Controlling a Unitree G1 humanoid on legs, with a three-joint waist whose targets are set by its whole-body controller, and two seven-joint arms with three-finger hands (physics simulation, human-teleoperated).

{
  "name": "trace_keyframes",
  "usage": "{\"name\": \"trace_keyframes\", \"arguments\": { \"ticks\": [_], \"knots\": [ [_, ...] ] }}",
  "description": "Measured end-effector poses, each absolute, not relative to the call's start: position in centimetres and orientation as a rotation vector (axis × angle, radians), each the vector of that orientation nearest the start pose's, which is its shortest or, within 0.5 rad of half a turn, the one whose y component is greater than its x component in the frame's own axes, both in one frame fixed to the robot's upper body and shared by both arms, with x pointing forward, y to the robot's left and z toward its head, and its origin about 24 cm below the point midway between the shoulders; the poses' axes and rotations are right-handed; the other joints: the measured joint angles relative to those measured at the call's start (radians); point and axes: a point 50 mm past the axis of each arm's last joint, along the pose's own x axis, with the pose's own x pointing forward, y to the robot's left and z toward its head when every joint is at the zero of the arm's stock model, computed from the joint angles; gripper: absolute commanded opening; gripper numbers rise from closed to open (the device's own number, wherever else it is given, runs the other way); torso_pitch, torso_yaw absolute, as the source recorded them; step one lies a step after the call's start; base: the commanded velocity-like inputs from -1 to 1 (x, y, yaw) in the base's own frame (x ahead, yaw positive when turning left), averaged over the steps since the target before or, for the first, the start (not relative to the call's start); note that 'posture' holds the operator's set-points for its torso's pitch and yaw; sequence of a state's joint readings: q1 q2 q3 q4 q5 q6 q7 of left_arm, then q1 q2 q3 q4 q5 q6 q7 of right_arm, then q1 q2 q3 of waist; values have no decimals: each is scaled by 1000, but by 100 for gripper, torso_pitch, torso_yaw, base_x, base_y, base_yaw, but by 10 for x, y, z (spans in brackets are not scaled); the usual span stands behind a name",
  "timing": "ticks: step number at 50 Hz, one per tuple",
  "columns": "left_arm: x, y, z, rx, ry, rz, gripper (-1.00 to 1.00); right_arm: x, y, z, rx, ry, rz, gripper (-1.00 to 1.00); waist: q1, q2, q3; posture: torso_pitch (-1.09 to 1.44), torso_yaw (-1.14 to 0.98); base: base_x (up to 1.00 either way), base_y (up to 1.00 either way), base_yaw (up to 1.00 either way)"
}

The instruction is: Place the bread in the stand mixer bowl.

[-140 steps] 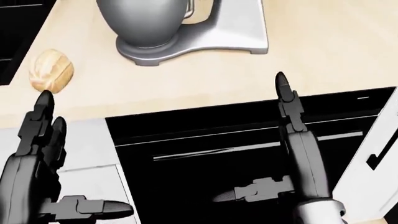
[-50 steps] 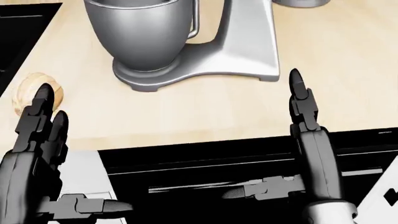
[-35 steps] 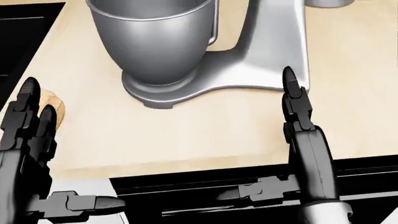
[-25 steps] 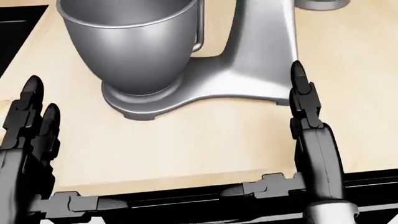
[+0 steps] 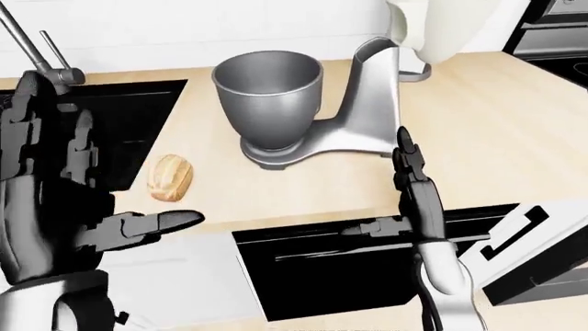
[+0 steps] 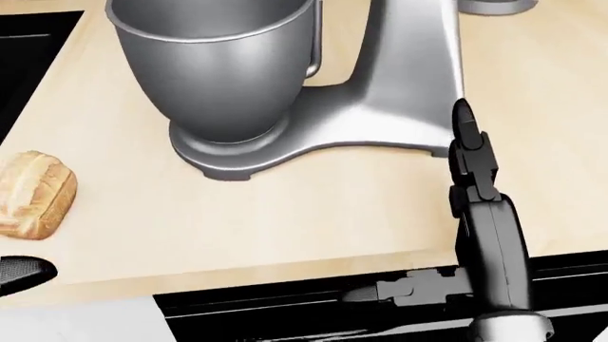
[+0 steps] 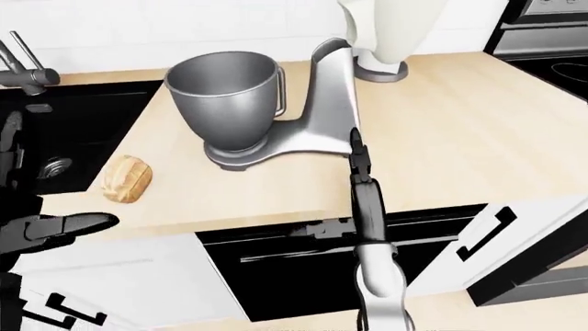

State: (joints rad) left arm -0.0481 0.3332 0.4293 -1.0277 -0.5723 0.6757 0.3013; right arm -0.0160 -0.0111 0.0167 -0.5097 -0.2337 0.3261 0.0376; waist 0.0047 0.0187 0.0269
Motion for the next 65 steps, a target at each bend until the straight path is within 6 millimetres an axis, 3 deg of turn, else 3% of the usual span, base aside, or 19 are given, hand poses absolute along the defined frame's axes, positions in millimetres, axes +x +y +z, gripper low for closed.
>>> {"name": "trace_keyframes", "arguments": {
  "ticks": [11,31,38,49,65],
  "knots": [
    [219,224,204,-2,-327,235,100,241,-148,132,-226,-198,-26,100,0,-5,4,0,0,0,0,0],
    [229,235,191,23,-314,284,100,242,-147,132,-221,-215,-19,100,-2,-1,-14,0,0,0,0,0],
    [238,236,180,24,-270,271,100,241,-147,133,-223,-219,-22,100,-3,-4,-15,0,0,0,0,0],
    [240,244,183,58,-268,286,100,241,-147,133,-225,-220,-23,100,-6,-2,-18,0,0,0,0,0],
    [254,250,169,87,-178,263,100,242,-146,132,-224,-221,-19,100,-7,-1,-17,0,0,0,0,0]
  ]
}}
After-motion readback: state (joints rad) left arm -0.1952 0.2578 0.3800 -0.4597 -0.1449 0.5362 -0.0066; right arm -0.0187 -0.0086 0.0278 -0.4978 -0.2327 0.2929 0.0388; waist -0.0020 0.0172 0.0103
